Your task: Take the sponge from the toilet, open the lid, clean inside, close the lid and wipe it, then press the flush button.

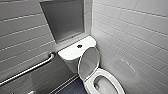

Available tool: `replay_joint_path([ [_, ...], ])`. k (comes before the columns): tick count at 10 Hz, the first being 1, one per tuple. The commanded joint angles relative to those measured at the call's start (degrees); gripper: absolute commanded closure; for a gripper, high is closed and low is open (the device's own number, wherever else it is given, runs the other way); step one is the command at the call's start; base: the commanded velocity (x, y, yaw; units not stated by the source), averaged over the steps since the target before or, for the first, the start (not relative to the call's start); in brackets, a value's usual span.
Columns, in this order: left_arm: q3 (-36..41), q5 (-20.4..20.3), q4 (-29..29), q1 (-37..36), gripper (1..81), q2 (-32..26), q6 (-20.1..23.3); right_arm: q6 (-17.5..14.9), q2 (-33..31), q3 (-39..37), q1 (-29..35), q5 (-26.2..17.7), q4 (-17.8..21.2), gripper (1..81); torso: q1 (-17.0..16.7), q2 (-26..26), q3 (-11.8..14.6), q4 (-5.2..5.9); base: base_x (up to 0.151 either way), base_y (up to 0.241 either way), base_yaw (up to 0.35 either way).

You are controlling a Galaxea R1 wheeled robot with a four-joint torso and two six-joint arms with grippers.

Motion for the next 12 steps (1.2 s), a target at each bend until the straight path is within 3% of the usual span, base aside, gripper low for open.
replay_joint_path([
  [1,1.21,10.93,-7.14,-8.1,1.0,-3.84,-0.18,-1.92,0.99,-1.69,-3.74,-1.95,5.91,81.1,0.0,0.0,0.0,0.0,0.0,0.0,0.0],
  [3,0.5,14.19,-10.49,-12.23,1.0,-4.9,-0.44,-18.06,2.24,0.75,-4.45,-5.17,19.72,81.1,0.0,0.0,0.0,0.0,0.0,0.0,0.0],
  [4,0.5,14.2,-11.64,-14.09,1.0,-5.25,-0.44,-24.87,1.89,3.29,-4.45,-7.49,24.34,81.1,0.0,0.0,0.0,0.0,0.0,0.0,0.0],
  [5,-0.02,14.28,-13.47,-15.84,1.0,-5.77,-0.53,-29.62,1.36,5.76,-4.63,-7.83,26.79,81.1,0.0,0.0,0.0,0.0,0.0,0.0,0.0],
  [6,-0.64,15.08,-15.51,-18.56,1.0,-6.13,-0.53,-30.18,1.62,6.13,-4.45,-8.55,28.84,81.1,0.0,0.0,0.0,0.0,0.0,0.0,0.0],
  [8,-3.0,17.97,-19.98,-22.96,1.0,-6.48,-0.53,-30.97,1.71,6.13,-4.71,-10.48,28.66,81.1,0.0,0.0,0.0,0.0,0.0,0.0,0.0],
  [9,-3.81,18.07,-21.66,-25.42,1.0,-6.31,-0.53,-33.14,2.32,5.52,-4.89,-10.57,29.62,81.1,0.0,0.0,0.0,0.0,0.0,0.0,0.0],
  [11,-3.72,18.07,-24.38,-29.38,1.0,-6.39,-0.53,-41.29,3.2,5.51,-4.8,-10.66,35.93,81.1,0.0,0.0,0.0,0.0,0.0,0.0,0.0],
  [12,-4.07,19.03,-26.24,-30.95,1.0,-6.57,-0.53,-47.14,3.38,6.04,-5.06,-10.57,40.18,81.1,0.0,0.02,0.0,0.0,0.0,0.0,0.0],
])
